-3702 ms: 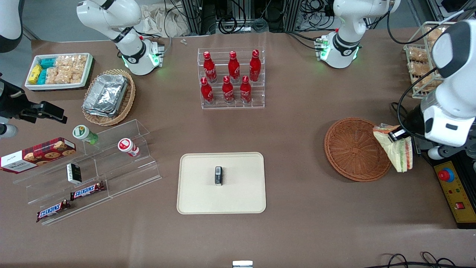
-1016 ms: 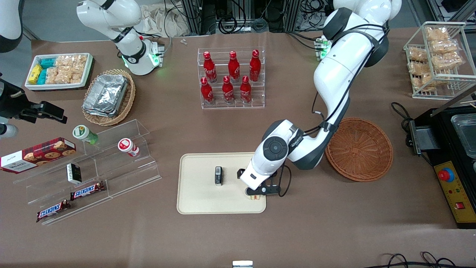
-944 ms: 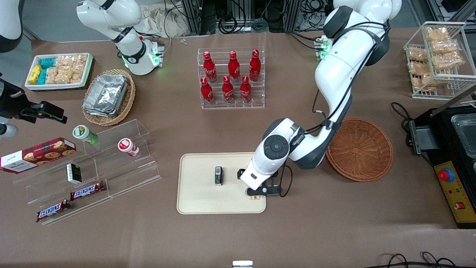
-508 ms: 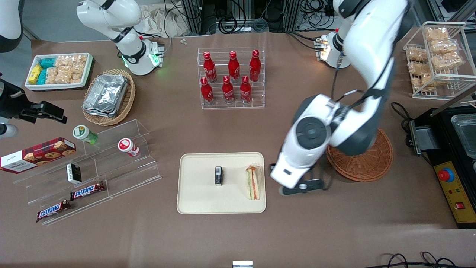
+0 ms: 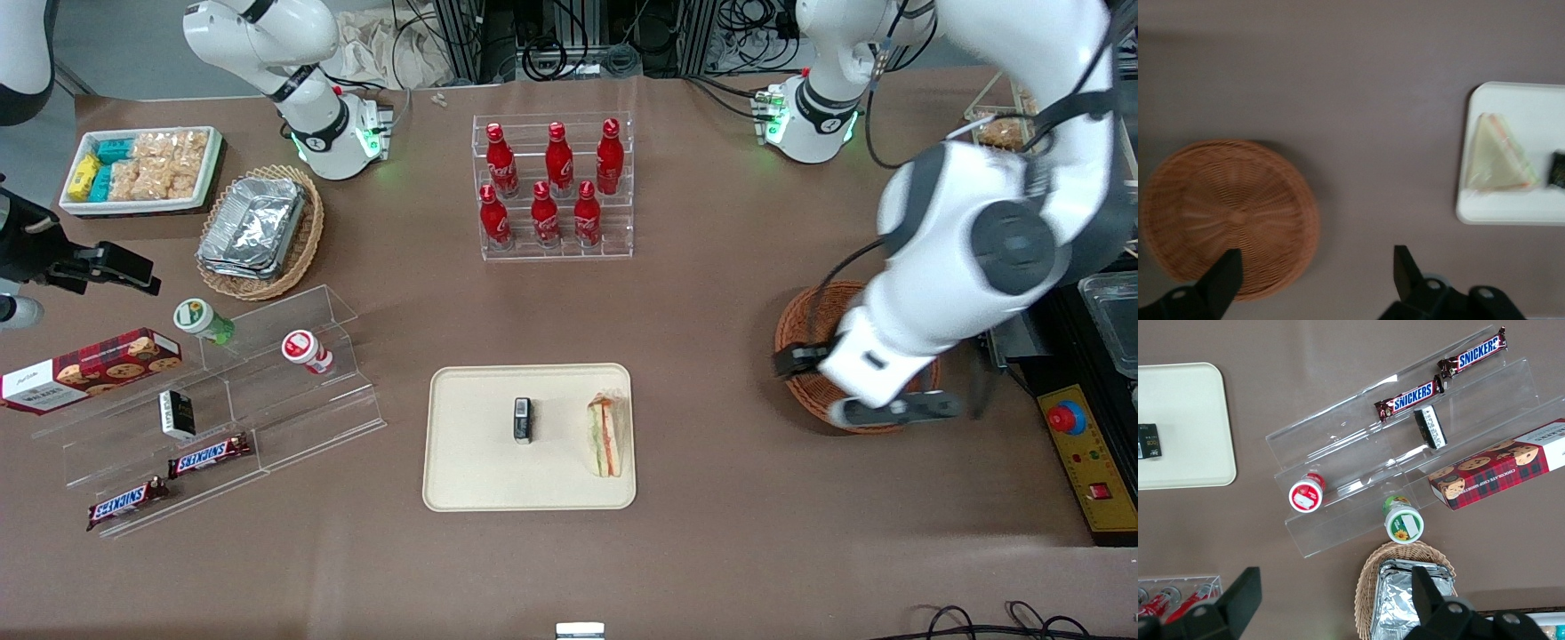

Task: Place sandwich from basket to tray

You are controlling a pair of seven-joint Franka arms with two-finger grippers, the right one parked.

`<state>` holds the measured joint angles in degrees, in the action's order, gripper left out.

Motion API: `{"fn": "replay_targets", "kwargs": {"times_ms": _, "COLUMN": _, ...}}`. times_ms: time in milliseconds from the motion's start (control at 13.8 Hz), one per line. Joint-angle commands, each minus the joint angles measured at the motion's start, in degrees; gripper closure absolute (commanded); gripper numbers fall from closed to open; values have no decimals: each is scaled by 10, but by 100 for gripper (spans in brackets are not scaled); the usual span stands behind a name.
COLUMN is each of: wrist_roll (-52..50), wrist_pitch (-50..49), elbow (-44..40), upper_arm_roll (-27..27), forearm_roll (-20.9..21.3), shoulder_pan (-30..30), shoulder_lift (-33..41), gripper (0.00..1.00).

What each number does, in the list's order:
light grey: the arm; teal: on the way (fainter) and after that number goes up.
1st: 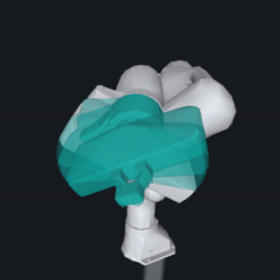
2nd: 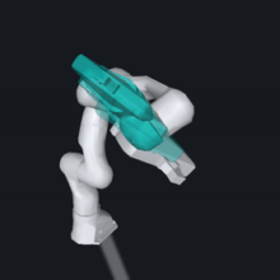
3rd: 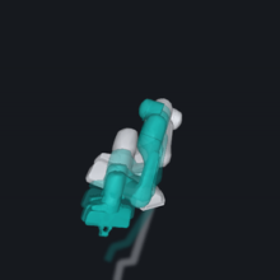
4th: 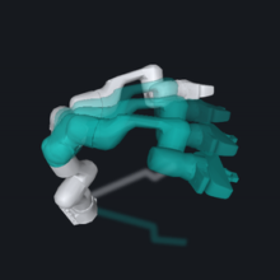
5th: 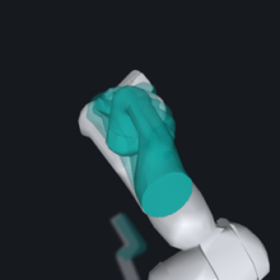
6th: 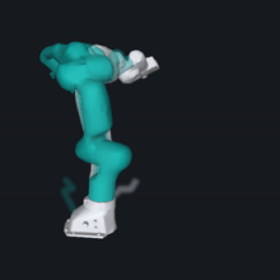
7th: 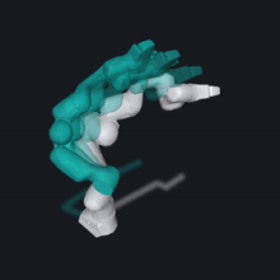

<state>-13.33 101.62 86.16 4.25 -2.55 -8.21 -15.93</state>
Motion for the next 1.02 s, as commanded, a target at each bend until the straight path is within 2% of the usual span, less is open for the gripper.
{"fn": "replay_targets", "kwargs": {"times_ms": 0, "wrist_roll": 92, "wrist_pitch": 44, "elbow": 148, "upper_arm_roll": -58, "forearm_roll": -19, "shoulder_pan": 4, "shoulder_lift": 114, "gripper": 0}}
{"fn": "replay_targets", "kwargs": {"times_ms": 218, "wrist_roll": 131, "wrist_pitch": 31, "elbow": 163, "upper_arm_roll": -86, "forearm_roll": -6, "shoulder_pan": 17, "shoulder_lift": 121, "gripper": 0}}
{"fn": "replay_targets", "kwargs": {"times_ms": 363, "wrist_roll": 137, "wrist_pitch": 27, "elbow": 141, "upper_arm_roll": -83, "forearm_roll": 44, "shoulder_pan": 19, "shoulder_lift": 114, "gripper": 0}}
{"fn": "replay_targets", "kwargs": {"times_ms": 508, "wrist_roll": 134, "wrist_pitch": 26, "elbow": 122, "upper_arm_roll": -76, "forearm_roll": 49, "shoulder_pan": 19, "shoulder_lift": 101, "gripper": 0}}
{"fn": "replay_targets", "kwargs": {"times_ms": 798, "wrist_roll": 136, "wrist_pitch": -34, "elbow": 32, "upper_arm_roll": -65, "forearm_roll": 54, "shoulder_pan": 23, "shoulder_lift": 56, "gripper": 0}}
{"fn": "replay_targets", "kwargs": {"times_ms": 871, "wrist_roll": 136, "wrist_pitch": -35, "elbow": 24, "upper_arm_roll": -46, "forearm_roll": 51, "shoulder_pan": 45, "shoulder_lift": 51, "gripper": 0}}
{"fn": "replay_targets", "kwargs": {"times_ms": 944, "wrist_roll": 136, "wrist_pitch": -35, "elbow": 21, "upper_arm_roll": -4, "forearm_roll": 53, "shoulder_pan": 80, "shoulder_lift": 51, "gripper": 0}}
